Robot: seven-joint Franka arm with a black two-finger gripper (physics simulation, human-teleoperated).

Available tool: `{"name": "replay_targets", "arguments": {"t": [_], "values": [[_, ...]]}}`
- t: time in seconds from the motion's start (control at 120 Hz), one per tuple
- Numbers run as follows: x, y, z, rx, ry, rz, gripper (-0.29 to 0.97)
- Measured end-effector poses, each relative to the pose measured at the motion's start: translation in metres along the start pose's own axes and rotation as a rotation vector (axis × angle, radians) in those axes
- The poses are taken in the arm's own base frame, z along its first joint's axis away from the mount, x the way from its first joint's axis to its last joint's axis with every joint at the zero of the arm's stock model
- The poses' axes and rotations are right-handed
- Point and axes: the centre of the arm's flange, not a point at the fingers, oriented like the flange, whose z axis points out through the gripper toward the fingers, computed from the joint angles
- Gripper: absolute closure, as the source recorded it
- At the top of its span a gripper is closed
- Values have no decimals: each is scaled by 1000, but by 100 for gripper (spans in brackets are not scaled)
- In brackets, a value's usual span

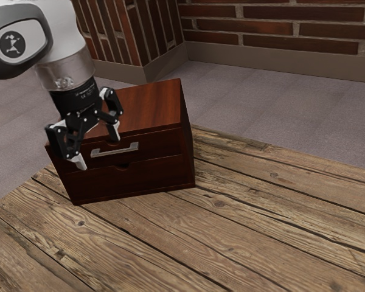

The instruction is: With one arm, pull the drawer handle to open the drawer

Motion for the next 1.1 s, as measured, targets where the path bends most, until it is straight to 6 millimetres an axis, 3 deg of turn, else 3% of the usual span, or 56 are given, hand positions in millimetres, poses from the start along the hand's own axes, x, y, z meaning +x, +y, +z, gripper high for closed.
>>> {"name": "replay_targets", "arguments": {"t": [0.308, 0.467, 0.583, 0.625, 0.742, 0.95, 1.1], "values": [[9, 4, 32, 13, 82, -34, 0], [11, 8, 52, 27, 32, -165, 0], [-5, 11, 55, 3, 5, -214, 0], [6, 18, 62, 5, -4, -258, 0], [70, 38, 79, -1, -31, -436, 0], [60, 54, 79, -81, -50, -449, 0], [91, 58, 77, -133, -62, -509, 0]]}}
